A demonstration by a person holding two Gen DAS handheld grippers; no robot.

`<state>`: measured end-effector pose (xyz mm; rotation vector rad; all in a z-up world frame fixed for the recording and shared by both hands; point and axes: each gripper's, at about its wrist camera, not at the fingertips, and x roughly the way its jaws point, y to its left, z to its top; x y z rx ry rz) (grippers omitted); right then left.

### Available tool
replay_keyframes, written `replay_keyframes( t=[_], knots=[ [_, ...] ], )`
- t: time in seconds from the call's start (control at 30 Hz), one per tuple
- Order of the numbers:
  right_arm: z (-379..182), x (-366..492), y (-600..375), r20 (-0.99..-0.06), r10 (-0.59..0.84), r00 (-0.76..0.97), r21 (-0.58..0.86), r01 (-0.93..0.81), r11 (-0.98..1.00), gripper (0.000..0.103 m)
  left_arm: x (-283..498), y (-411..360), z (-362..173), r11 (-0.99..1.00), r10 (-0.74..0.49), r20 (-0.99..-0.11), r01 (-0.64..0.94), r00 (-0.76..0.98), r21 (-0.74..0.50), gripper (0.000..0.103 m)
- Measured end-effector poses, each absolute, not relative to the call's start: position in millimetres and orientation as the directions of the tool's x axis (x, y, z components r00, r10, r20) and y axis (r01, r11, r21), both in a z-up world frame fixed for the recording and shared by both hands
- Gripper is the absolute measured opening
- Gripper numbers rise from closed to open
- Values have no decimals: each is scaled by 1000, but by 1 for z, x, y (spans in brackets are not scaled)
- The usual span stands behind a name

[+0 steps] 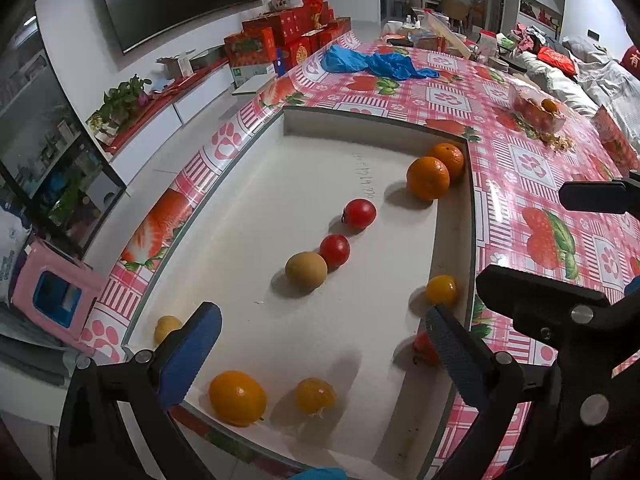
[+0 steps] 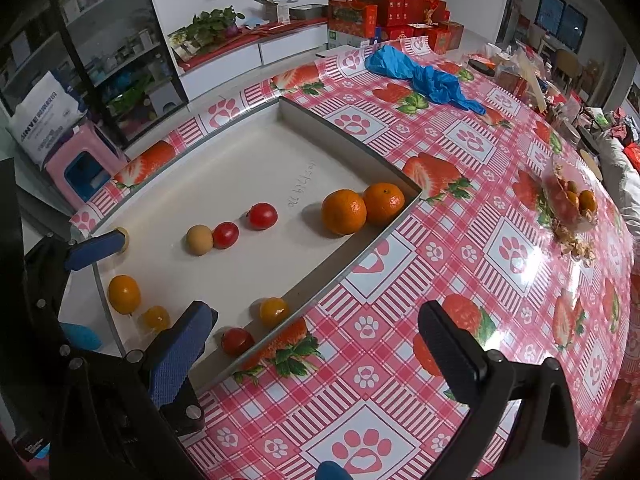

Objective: Organize fruits

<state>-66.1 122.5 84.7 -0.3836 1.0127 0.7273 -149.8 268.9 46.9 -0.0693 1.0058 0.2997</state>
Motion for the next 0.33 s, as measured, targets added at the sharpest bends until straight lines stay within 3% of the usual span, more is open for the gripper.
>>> replay_keyframes(
  t=[0.33],
  knots=[
    [86,-68,122,-868,372,328,37,-706,707,103,-153,267,49,955,221,-836,-285,502,81,103]
  ],
)
